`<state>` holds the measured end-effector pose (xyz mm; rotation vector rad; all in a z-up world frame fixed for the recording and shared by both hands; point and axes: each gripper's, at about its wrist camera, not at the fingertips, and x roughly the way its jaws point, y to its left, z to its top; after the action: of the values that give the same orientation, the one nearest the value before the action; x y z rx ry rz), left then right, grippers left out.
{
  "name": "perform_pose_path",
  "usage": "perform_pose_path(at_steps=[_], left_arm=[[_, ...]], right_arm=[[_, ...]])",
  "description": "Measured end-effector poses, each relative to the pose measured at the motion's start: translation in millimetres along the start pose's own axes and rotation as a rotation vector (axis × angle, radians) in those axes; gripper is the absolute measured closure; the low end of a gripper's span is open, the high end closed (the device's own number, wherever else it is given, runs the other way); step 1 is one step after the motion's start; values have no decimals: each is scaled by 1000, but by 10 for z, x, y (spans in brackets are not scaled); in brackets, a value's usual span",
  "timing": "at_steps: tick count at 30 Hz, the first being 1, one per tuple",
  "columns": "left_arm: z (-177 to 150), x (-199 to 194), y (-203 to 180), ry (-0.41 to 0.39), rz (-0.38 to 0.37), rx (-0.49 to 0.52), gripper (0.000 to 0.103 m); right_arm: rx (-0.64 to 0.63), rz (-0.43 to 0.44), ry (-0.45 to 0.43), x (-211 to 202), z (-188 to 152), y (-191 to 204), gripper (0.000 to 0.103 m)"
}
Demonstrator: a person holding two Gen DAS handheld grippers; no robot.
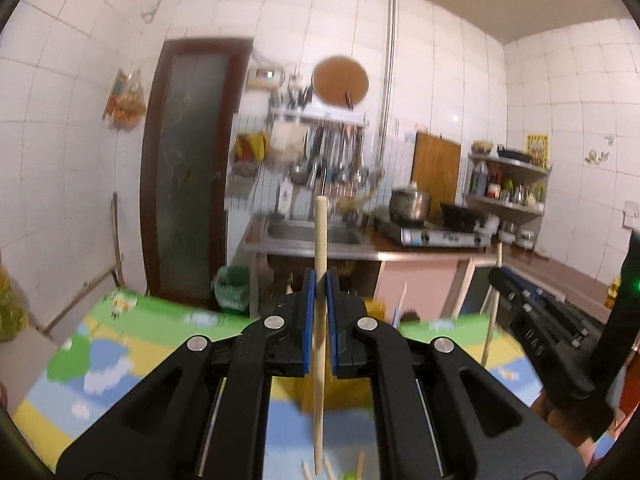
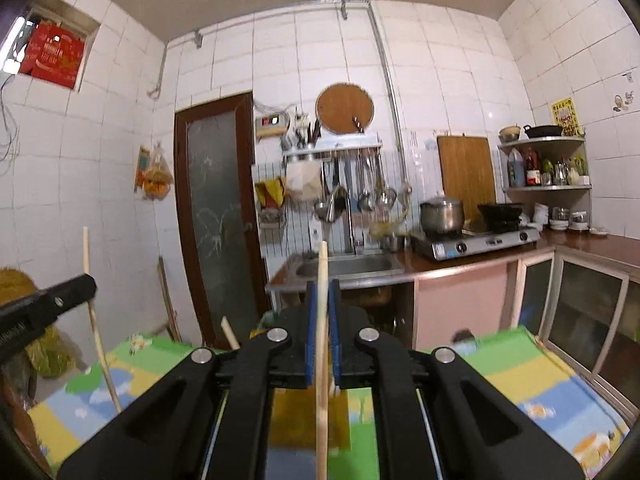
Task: Organize utensils
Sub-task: 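Lift both held chopsticks and carry them over the yellow holder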
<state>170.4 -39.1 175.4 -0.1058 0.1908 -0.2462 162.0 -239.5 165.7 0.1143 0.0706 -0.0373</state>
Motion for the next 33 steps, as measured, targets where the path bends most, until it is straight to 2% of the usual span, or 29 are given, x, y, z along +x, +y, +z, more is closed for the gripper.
perform_pose_path(at_steps=[6,9,12,16,23,33], left_arm=[[329,376,-131,-87,-27,0,98],[360,575,-203,-120,-28,18,98],[340,811,-268,-118,-30,26,98],[249,1102,-274,-108,-17,40,98],[-86,1586,-217,-42,33,42,98],[-433,1772,-20,58,64,-4,98]], right_arm=[[13,28,-97,423,263,-47,97],[3,34,-115,625,290,-34,97],[9,41,-126,790,267,-33,97],[6,42,-154,1013,215,-68,97],[20,44,-133,1373,-59,-187,97],[-17,46,-41,1454,-516,-196,97]])
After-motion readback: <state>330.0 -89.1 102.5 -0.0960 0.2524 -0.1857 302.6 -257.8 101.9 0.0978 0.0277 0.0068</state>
